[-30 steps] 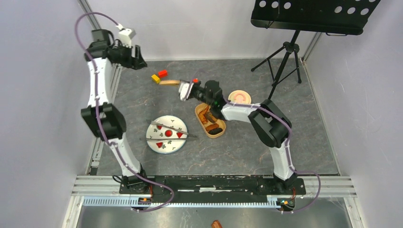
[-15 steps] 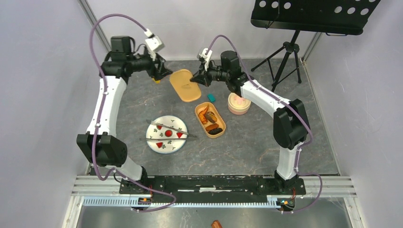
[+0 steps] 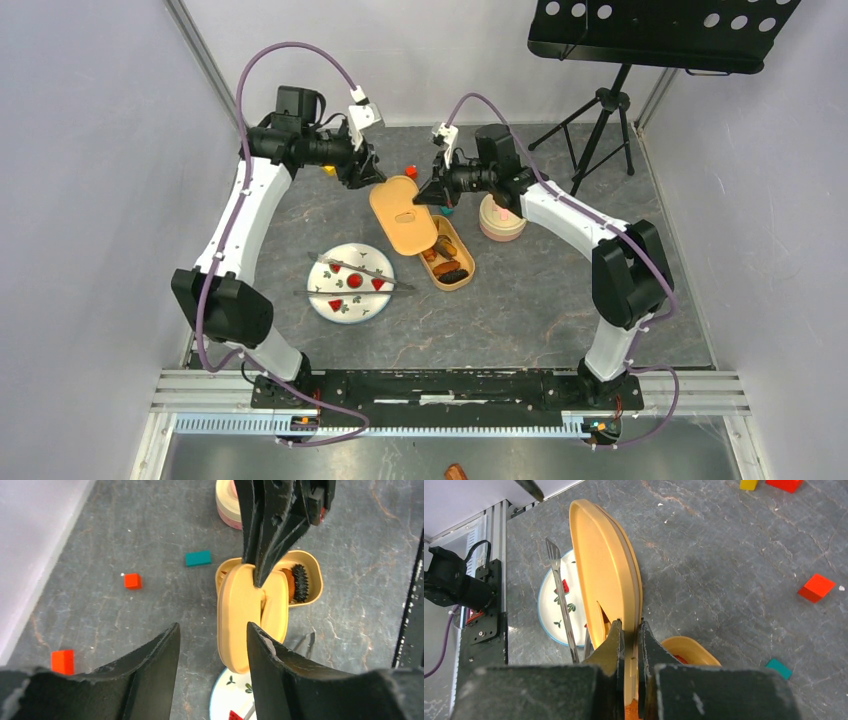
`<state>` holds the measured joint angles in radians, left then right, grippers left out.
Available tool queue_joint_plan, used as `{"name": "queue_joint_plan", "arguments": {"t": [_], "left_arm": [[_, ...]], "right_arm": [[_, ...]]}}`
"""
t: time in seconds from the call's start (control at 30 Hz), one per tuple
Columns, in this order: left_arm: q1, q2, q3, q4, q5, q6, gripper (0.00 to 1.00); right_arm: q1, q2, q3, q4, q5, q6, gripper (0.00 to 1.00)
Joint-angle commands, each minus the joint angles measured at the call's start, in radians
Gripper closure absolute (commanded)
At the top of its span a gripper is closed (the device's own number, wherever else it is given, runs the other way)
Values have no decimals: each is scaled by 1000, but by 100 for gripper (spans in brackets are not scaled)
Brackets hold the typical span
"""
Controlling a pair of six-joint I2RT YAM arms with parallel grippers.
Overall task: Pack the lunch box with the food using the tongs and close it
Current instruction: Pick up the box lid from the center of the board, then close the box lid on the packing box.
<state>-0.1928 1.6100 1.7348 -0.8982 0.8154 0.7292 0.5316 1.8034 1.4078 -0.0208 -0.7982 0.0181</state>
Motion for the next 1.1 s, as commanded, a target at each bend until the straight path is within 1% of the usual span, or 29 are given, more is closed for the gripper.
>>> {"name": "queue_joint_plan", "arguments": {"t": [0.0, 0.4, 0.43, 0.47, 0.57, 0.6, 0.63, 0.67, 0.73, 0.8, 0.93, 1.0, 1.07], "left_arm": [[-20, 9, -3, -85, 18, 62, 43], [-54, 68, -64, -87, 0, -12, 63], [-54, 76, -66, -87, 1, -22, 66], [-54, 83, -67, -87, 8, -32, 72], [-54, 107, -69, -86, 31, -56, 93], [-54, 116, -71, -75, 40, -83, 97], [-54, 127, -73, -55, 52, -111, 98], [-54, 141, -73, -48, 66, -137, 98], [-54, 178, -64, -30, 97, -197, 98], [-54, 219, -59, -15, 129, -249, 98], [-54, 303, -55, 20, 176, -331, 98], [-54, 337, -49, 46, 191, -370, 98], [-54, 382, -31, 59, 210, -404, 98]], "right_arm": [[-9, -67, -22, 23, -32, 36, 100], [-28, -71, -37, -56, -94, 41, 100], [-29, -70, -35, -62, -97, 39, 100], [-33, -69, -33, -72, -99, 38, 100], [-43, -67, -33, -96, -109, 42, 100], [-49, -66, -34, -106, -110, 41, 100], [-53, -67, -36, -119, -109, 38, 99], [-59, -68, -39, -136, -103, 29, 92], [-72, -74, -42, -179, -77, -1, 67], [-88, -87, -55, -215, -41, -30, 53], [-111, -117, -96, -261, 41, -88, 46], [-116, -126, -107, -280, 96, -116, 40], [-123, -134, -118, -290, 159, -124, 38]]}}
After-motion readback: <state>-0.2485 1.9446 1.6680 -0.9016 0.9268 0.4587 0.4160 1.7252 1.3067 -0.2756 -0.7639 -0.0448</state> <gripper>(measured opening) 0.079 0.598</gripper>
